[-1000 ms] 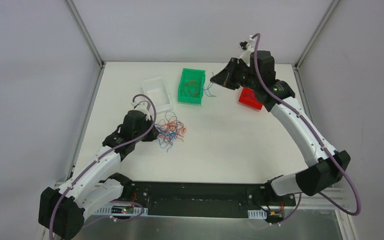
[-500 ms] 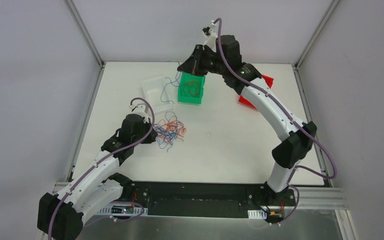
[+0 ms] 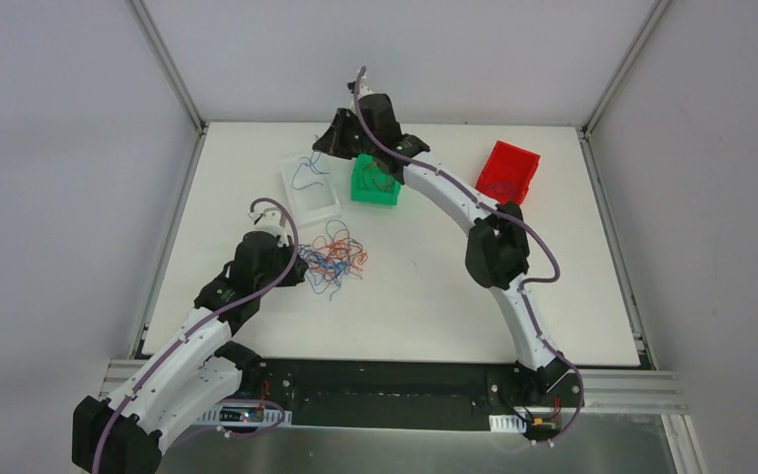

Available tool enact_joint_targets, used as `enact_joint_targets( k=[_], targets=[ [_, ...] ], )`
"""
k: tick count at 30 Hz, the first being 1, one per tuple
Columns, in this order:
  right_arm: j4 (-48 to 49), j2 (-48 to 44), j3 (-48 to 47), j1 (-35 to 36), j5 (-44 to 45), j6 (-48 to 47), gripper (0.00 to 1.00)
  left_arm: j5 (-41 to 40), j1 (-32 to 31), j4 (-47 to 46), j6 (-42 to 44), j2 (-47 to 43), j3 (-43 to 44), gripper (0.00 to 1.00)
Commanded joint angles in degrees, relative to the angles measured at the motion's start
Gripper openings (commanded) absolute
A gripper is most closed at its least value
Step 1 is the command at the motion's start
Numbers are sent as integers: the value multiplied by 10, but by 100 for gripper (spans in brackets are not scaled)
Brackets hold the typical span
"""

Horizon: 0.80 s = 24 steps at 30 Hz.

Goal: Untangle the cables

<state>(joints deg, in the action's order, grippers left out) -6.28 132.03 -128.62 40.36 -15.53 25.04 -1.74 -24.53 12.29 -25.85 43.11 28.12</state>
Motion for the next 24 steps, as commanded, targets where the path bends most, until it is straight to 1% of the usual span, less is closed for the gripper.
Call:
enact_joint_targets(
  k=[1,6,10,14,20,21,22,24],
  targets=[
    [49,12,12,0,50,1,0,-3,1,-7,-8,-7,-3,0],
    [38,46,28,5,46,1,0,-6,1,-5,-2,1,3,0],
    [42,68,31,16,-6,2,0,-8,1,-5,-2,12,10,0],
    [8,74,12,33,-10,-24,0,-2,1,-5,-2,27,20,0],
    [-22,72,-5,43,-37,-38,0,-6,1,-5,-4,30,25,0],
    [-23,72,-3,42,-38,-37,3,-8,1,-5,-4,30,25,0],
    [-24,71,-1,42,-37,-37,15,-9,1,-5,-4,31,25,0],
    [-25,65,5,39,-30,-37,45,-10,1,-4,-2,31,27,0]
  ],
)
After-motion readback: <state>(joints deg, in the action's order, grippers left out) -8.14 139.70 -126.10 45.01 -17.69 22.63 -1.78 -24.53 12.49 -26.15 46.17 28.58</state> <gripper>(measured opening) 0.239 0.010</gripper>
